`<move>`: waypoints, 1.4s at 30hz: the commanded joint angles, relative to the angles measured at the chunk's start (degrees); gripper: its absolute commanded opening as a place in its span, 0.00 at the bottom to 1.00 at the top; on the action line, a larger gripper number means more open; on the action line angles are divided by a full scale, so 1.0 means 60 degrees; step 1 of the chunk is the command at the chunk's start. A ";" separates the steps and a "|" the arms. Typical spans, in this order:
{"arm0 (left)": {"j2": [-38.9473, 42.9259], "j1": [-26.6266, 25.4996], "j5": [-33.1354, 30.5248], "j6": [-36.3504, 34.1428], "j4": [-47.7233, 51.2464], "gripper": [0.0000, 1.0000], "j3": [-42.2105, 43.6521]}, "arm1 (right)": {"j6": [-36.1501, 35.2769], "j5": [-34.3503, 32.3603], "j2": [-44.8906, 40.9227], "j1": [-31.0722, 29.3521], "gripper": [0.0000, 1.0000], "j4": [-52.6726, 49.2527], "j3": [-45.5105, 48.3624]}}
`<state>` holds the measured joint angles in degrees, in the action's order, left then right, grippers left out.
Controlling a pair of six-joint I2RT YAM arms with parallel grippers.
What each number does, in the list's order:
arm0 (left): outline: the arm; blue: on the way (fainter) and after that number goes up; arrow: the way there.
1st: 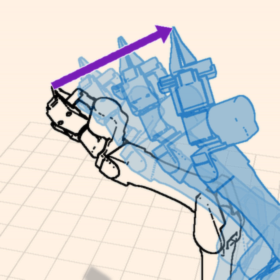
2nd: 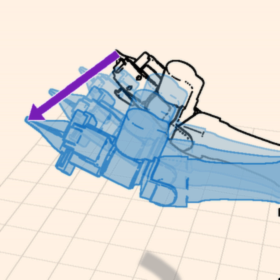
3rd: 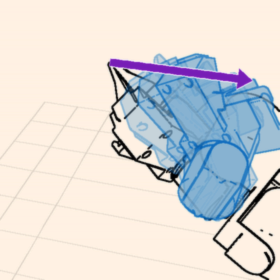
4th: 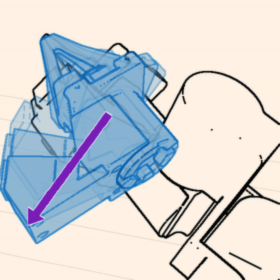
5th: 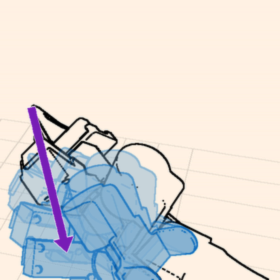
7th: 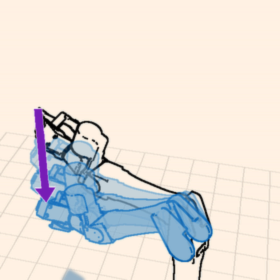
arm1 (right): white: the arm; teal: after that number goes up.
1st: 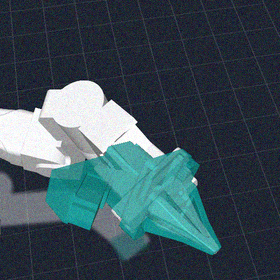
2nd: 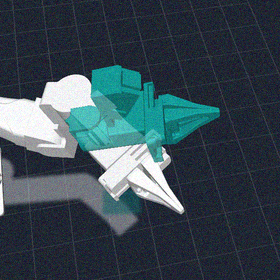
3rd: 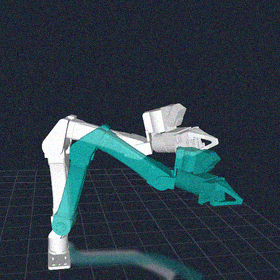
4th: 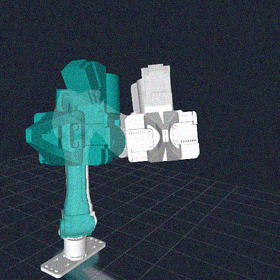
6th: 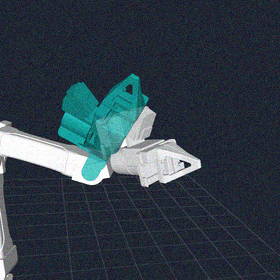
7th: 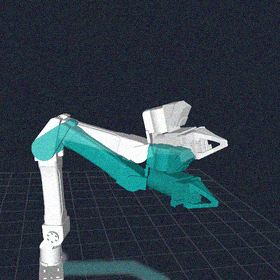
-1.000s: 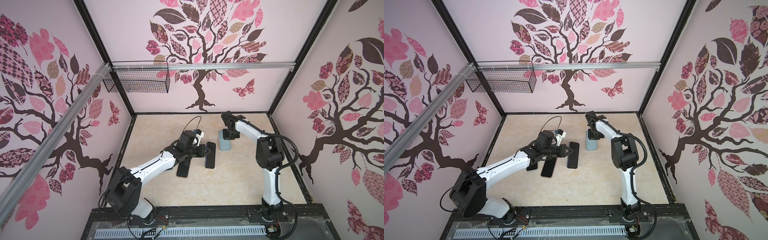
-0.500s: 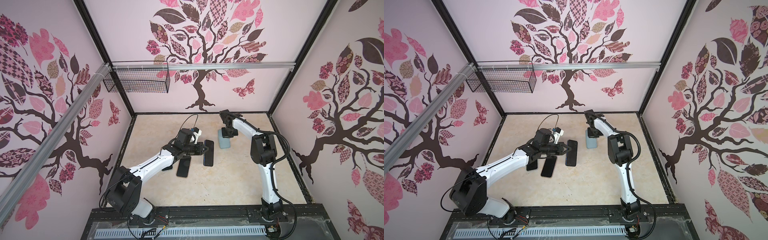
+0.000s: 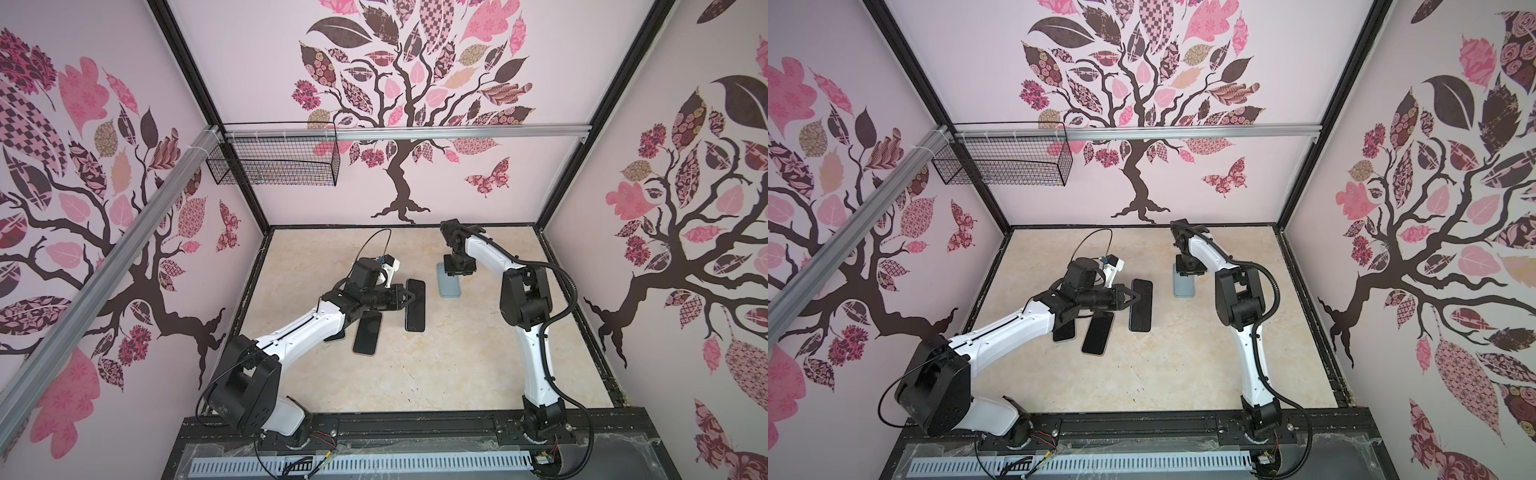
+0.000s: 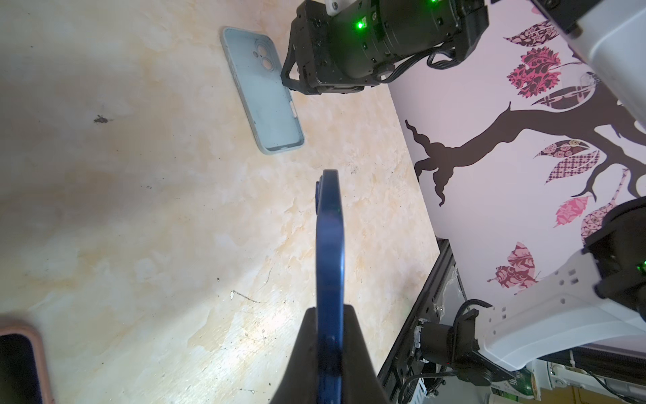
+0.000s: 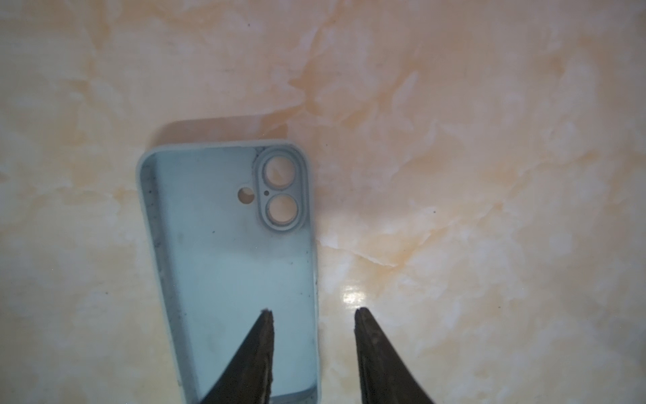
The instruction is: Take the phone out of the phone case
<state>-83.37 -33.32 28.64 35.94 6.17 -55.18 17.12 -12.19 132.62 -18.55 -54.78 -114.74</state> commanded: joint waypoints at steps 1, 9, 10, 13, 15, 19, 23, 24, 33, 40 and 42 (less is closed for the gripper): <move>0.0529 0.0095 0.0205 0.0286 -0.0862 0.00 0.0366 | 0.0240 0.0003 -0.1083 0.0045 0.50 0.0008 0.0159; 0.0234 -0.0251 0.0256 0.1158 -0.2492 0.00 0.0942 | 0.1119 0.0848 -0.5349 0.0044 0.60 0.2537 0.4805; 0.0063 -0.0360 0.0226 0.1203 -0.2506 0.00 0.0867 | 0.1196 0.0852 -0.5730 0.0057 0.61 0.2728 0.5268; -0.0677 -0.0782 0.0030 0.1421 -0.3057 0.00 0.0609 | 0.1424 0.0776 -0.6731 0.0137 0.64 0.2989 0.6509; -0.1240 -0.1005 -0.0222 0.1684 -0.3183 0.00 0.0308 | 0.1550 0.0936 -0.7151 0.0422 0.65 0.3015 0.7092; -0.2229 -0.1104 -0.0452 0.2653 -0.3926 0.00 -0.0055 | 0.1762 0.2715 -0.7788 0.1833 0.64 0.3660 0.8529; -0.3064 -0.1206 -0.0453 0.3320 -0.4304 0.00 -0.0460 | 0.2340 0.5555 -0.8580 0.3746 0.63 0.5397 1.0545; -0.3232 -0.1230 -0.0453 0.3461 -0.4346 0.00 -0.0550 | 0.2429 0.6073 -0.8612 0.4050 0.58 0.5639 1.0824; -0.4392 -0.1622 -0.0408 0.4244 -0.4833 0.00 -0.1068 | 0.1988 0.7588 -0.7850 0.4197 0.32 0.5783 1.1149; -0.5257 -0.1866 -0.0411 0.4661 -0.5070 0.00 -0.1678 | 0.1590 0.7898 -0.7011 0.4157 0.15 0.5963 1.1297; -0.5445 -0.1884 -0.0404 0.4779 -0.5122 0.00 -0.1793 | 0.1666 0.8077 -0.6837 0.4068 0.13 0.6175 1.1330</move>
<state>-115.31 -44.31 25.76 62.78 -20.75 -63.13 27.83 33.58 89.82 6.63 -18.94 -46.98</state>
